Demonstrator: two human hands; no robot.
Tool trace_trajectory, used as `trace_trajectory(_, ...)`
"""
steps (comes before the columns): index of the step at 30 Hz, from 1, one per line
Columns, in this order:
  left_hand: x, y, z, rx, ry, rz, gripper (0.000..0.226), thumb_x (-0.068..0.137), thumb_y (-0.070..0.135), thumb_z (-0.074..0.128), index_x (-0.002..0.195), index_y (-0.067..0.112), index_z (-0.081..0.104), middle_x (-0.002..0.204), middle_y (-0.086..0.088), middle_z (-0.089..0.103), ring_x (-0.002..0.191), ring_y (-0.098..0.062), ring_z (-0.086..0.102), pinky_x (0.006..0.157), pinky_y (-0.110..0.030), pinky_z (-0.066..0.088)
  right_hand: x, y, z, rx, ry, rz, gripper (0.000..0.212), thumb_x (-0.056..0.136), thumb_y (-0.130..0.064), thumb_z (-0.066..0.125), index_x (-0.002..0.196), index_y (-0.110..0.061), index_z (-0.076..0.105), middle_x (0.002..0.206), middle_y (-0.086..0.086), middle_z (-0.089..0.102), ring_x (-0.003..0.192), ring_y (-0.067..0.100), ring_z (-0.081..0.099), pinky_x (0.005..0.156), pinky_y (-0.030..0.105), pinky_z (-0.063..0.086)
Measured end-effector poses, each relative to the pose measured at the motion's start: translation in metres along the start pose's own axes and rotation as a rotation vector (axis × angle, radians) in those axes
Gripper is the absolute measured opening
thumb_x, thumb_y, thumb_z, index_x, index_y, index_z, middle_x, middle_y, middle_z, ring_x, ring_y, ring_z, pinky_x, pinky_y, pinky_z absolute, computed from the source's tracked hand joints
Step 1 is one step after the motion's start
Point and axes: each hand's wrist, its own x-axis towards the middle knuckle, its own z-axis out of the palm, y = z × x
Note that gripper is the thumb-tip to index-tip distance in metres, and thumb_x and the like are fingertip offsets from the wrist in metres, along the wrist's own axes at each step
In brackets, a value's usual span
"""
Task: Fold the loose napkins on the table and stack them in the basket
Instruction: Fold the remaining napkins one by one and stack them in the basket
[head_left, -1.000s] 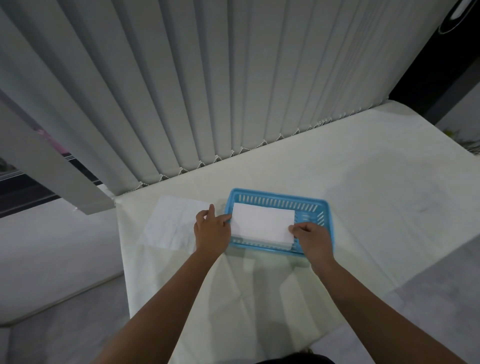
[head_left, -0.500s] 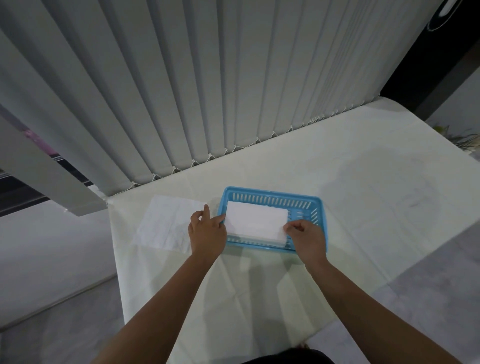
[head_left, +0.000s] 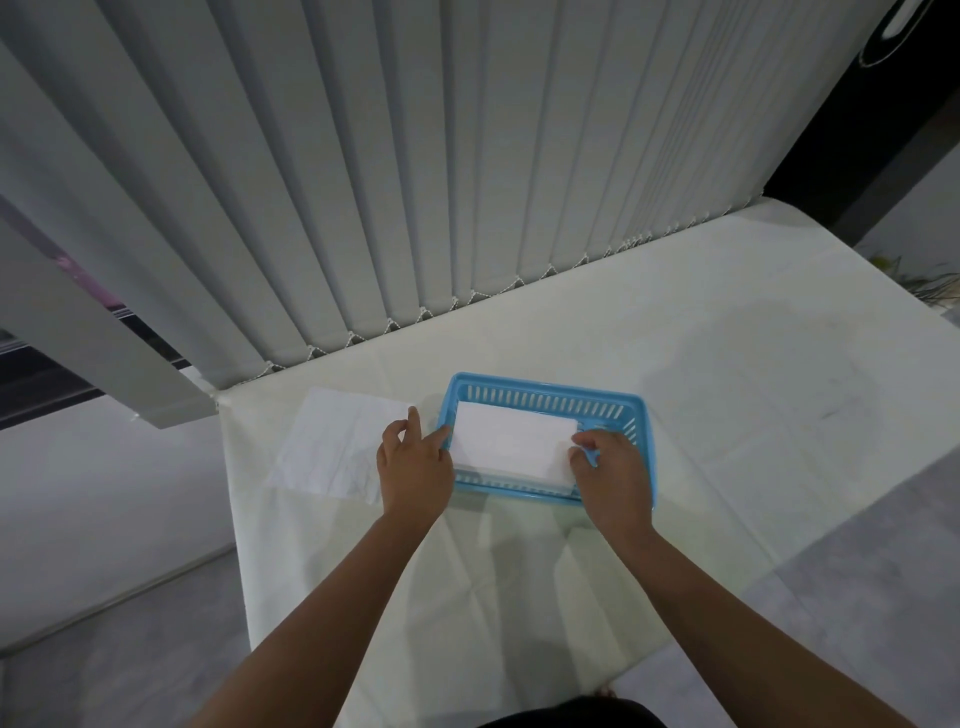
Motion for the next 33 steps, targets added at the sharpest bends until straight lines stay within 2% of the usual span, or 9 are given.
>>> trace_trajectory(3, -0.004, -0.002, 0.000, -0.070, 0.095, 0.063, 0.043, 0.094, 0.017, 0.042, 0.135, 0.026, 0.049, 0.155, -0.006, 0.029, 0.137, -0.029, 0.027, 0.112, -0.042, 0.027, -0.004, -0.005, 0.005, -0.244, -0.051, -0.211, 0.029, 0.089, -0.022, 0.060, 0.117, -0.021, 0.066, 0.126, -0.001, 0.061, 0.118, 0.026, 0.050, 0.099, 0.040, 0.039)
trace_trajectory(7, -0.006, -0.002, 0.010, -0.009, 0.081, 0.158, 0.040, 0.097, 0.027, 0.041, 0.136, 0.030, 0.048, 0.154, -0.006, 0.032, 0.135, -0.030, 0.032, 0.111, -0.044, 0.032, -0.011, -0.004, 0.015, -0.426, -0.187, -0.264, 0.041, 0.093, -0.031, 0.053, 0.133, -0.026, 0.054, 0.147, -0.005, 0.045, 0.133, 0.027, 0.035, 0.109, 0.044, 0.027)
trace_trajectory(10, -0.004, -0.007, 0.019, 0.054, 0.055, 0.170, 0.039, 0.096, 0.031, 0.044, 0.135, 0.031, 0.049, 0.152, -0.009, 0.035, 0.133, -0.033, 0.037, 0.108, -0.046, 0.036, -0.013, 0.002, 0.018, -0.488, -0.221, -0.270, 0.042, 0.094, -0.034, 0.047, 0.136, -0.028, 0.051, 0.150, -0.006, 0.041, 0.135, 0.027, 0.034, 0.110, 0.044, 0.025)
trace_trajectory(13, -0.003, -0.015, 0.025, 0.071, 0.071, 0.192, 0.040, 0.093, 0.030, 0.050, 0.134, 0.030, 0.051, 0.148, -0.011, 0.042, 0.127, -0.035, 0.045, 0.104, -0.047, 0.041, -0.013, 0.003, 0.018, -0.506, -0.189, -0.290, 0.044, 0.089, -0.037, 0.044, 0.129, -0.026, 0.058, 0.144, -0.003, 0.050, 0.129, 0.030, 0.042, 0.109, 0.049, 0.030)
trace_trajectory(16, -0.005, -0.021, 0.022, 0.005, 0.090, 0.171, 0.043, 0.095, 0.033, 0.037, 0.137, 0.027, 0.047, 0.148, -0.011, 0.042, 0.126, -0.035, 0.046, 0.103, -0.047, 0.041, -0.012, -0.007, 0.018, -0.489, -0.145, -0.321, 0.044, 0.087, -0.037, 0.046, 0.126, -0.024, 0.061, 0.141, -0.002, 0.053, 0.128, 0.031, 0.043, 0.110, 0.051, 0.030)
trace_trajectory(18, -0.006, -0.028, 0.015, -0.065, 0.115, 0.102, 0.050, 0.095, 0.038, 0.025, 0.140, 0.026, 0.043, 0.151, -0.008, 0.038, 0.129, -0.035, 0.041, 0.107, -0.046, 0.037, -0.009, -0.020, 0.022, -0.455, -0.143, -0.373, 0.044, 0.088, -0.037, 0.046, 0.127, -0.025, 0.060, 0.142, -0.003, 0.051, 0.130, 0.030, 0.041, 0.111, 0.050, 0.026)
trace_trajectory(22, -0.007, -0.062, 0.010, -0.218, 0.172, -0.144, 0.043, 0.098, 0.031, 0.041, 0.140, 0.025, 0.042, 0.154, -0.003, 0.032, 0.139, -0.031, 0.028, 0.113, -0.044, 0.026, 0.001, -0.055, 0.045, -0.386, -0.215, -0.472, 0.043, 0.089, -0.035, 0.044, 0.128, -0.024, 0.060, 0.143, -0.001, 0.050, 0.131, 0.030, 0.039, 0.113, 0.045, 0.021)
trace_trajectory(27, -0.007, -0.111, 0.001, -0.227, 0.215, -0.370, 0.046, 0.094, 0.028, 0.050, 0.137, 0.017, 0.046, 0.150, -0.010, 0.039, 0.135, -0.035, 0.034, 0.109, -0.045, 0.031, 0.019, -0.102, 0.089, -0.391, -0.299, -0.626, 0.041, 0.084, -0.028, 0.047, 0.120, -0.022, 0.066, 0.135, 0.001, 0.058, 0.123, 0.032, 0.049, 0.106, 0.047, 0.031)
trace_trajectory(33, 0.003, -0.153, -0.005, -0.251, 0.132, -0.524, 0.055, 0.089, 0.034, 0.055, 0.139, 0.013, 0.041, 0.142, -0.009, 0.046, 0.126, -0.034, 0.041, 0.104, -0.042, 0.037, 0.050, -0.156, 0.145, -0.558, -0.553, -0.783, 0.044, 0.094, -0.026, 0.043, 0.138, -0.025, 0.048, 0.147, -0.004, 0.044, 0.133, 0.023, 0.035, 0.111, 0.038, 0.021)
